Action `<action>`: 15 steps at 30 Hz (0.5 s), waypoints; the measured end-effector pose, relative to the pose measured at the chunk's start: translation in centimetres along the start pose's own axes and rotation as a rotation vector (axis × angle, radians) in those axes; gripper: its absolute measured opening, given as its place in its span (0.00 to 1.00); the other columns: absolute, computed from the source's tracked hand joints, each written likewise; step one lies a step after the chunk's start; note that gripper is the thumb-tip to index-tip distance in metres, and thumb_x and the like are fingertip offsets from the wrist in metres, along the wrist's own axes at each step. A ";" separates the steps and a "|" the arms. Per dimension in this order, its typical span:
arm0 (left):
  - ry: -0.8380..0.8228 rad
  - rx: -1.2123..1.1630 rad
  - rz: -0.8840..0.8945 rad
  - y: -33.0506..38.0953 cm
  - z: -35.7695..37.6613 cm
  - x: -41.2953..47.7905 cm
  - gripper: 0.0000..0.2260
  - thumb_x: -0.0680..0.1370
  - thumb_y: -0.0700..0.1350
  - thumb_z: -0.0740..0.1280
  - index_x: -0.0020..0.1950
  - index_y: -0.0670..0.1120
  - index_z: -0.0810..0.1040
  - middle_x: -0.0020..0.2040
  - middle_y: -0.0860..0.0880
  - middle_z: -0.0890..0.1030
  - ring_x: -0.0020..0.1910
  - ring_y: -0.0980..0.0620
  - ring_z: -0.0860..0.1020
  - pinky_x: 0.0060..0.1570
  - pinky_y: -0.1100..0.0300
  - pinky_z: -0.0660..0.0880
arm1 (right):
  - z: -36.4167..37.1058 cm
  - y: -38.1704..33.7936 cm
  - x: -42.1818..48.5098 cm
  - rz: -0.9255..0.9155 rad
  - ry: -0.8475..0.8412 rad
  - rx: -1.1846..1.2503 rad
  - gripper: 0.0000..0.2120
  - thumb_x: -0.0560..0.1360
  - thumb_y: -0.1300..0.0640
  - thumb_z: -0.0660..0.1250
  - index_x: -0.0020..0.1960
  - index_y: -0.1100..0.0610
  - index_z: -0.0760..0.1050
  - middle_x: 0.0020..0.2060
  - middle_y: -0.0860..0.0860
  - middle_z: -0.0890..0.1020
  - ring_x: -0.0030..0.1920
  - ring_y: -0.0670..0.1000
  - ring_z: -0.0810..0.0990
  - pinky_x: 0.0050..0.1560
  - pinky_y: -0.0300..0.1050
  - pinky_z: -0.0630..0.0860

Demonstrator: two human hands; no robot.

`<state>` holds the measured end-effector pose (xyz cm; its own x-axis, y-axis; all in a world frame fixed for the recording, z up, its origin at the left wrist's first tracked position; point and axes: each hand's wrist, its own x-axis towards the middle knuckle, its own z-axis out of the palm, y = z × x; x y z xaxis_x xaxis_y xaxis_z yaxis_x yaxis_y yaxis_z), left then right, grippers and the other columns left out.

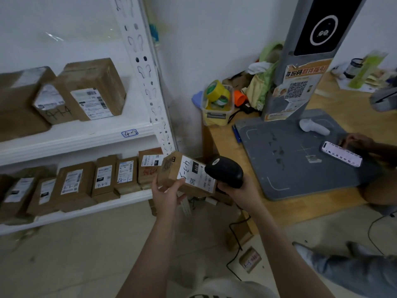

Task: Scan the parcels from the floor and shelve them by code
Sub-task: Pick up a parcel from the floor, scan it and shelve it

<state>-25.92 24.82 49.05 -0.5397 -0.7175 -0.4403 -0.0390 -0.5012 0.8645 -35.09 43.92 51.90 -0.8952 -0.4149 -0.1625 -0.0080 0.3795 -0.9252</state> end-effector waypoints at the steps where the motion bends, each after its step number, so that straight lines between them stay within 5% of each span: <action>1: 0.001 -0.003 -0.001 0.0 0.0 -0.1 0.40 0.68 0.36 0.79 0.75 0.56 0.66 0.64 0.43 0.79 0.60 0.42 0.81 0.49 0.41 0.83 | -0.1 0.1 0.0 -0.009 0.001 -0.036 0.06 0.72 0.59 0.75 0.48 0.54 0.81 0.40 0.47 0.85 0.41 0.42 0.84 0.38 0.40 0.80; 7: -0.018 0.025 0.021 -0.2 0.2 -0.1 0.42 0.68 0.36 0.80 0.76 0.54 0.65 0.65 0.43 0.77 0.61 0.43 0.79 0.41 0.54 0.83 | 0.9 -0.3 -0.2 -0.029 -0.060 -0.199 0.10 0.72 0.55 0.76 0.44 0.44 0.76 0.39 0.43 0.82 0.42 0.39 0.82 0.43 0.37 0.79; 12: -0.039 -0.046 -0.022 -0.2 0.1 0.2 0.38 0.68 0.35 0.79 0.73 0.50 0.66 0.63 0.41 0.79 0.60 0.40 0.81 0.52 0.41 0.82 | 1.0 0.3 0.3 -0.005 0.021 -0.251 0.09 0.70 0.47 0.76 0.43 0.46 0.77 0.37 0.45 0.83 0.39 0.43 0.81 0.43 0.48 0.82; 15: -0.086 -0.195 -0.067 0.1 0.1 0.4 0.35 0.67 0.31 0.75 0.72 0.41 0.66 0.63 0.38 0.79 0.59 0.40 0.81 0.53 0.45 0.82 | 0.5 0.7 0.1 0.036 0.140 -0.215 0.10 0.70 0.47 0.77 0.41 0.48 0.77 0.35 0.47 0.83 0.37 0.44 0.81 0.41 0.51 0.82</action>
<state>-26.16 24.52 49.02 -0.6114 -0.6398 -0.4657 0.0819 -0.6365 0.7669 -34.96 43.69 51.06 -0.9494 -0.2855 -0.1311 -0.0564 0.5653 -0.8229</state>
